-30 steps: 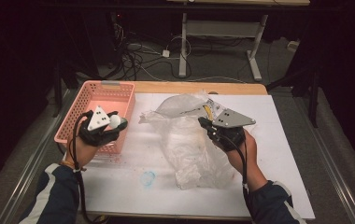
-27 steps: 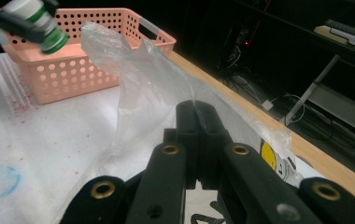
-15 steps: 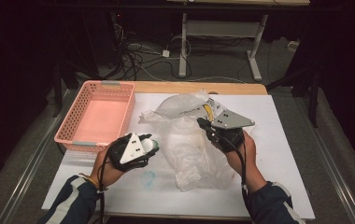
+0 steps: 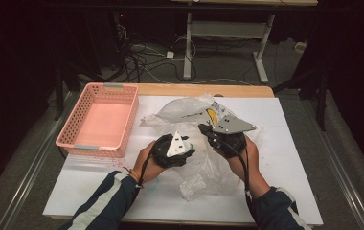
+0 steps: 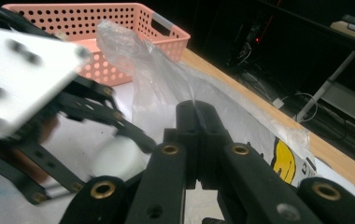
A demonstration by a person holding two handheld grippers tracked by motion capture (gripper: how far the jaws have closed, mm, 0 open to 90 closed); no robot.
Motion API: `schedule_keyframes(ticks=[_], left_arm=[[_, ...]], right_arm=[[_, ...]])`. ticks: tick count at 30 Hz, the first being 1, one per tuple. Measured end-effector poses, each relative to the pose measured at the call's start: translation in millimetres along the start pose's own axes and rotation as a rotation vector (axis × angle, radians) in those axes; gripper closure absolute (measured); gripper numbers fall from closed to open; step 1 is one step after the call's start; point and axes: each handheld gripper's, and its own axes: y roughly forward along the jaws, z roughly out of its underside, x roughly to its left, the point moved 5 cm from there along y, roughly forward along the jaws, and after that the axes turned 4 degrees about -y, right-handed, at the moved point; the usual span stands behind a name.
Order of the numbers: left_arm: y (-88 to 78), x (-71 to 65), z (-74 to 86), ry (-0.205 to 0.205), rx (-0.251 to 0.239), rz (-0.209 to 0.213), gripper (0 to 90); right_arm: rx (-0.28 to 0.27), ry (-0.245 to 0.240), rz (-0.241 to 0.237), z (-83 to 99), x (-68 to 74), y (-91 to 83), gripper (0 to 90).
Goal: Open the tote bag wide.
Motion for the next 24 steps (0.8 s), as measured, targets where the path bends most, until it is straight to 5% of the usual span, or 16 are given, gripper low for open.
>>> schedule_keyframes(ticks=[7, 11, 19, 24], left_arm=[[41.0, -5.2, 2.4, -0.052, 0.034, 0.027, 48.5], [50.5, -4.6, 3.0, -0.081, 0.028, 0.026, 48.1], [30.4, -1.7, -5.7, -0.082, -0.035, -0.049, 26.8], [-1.1, -10.5, -0.6, 0.024, -0.045, -0.094, 26.7]], right_arm=[[0.021, 0.008, -0.008, 6.4, -2.5, 4.3, 90.0], [0.030, 0.016, -0.012, 8.6, -3.2, 6.5, 90.0], [0.038, 0.017, -0.014, 11.0, -5.8, 7.7, 90.0], [0.044, 0.019, -0.009, 12.5, -7.1, 7.2, 90.0]])
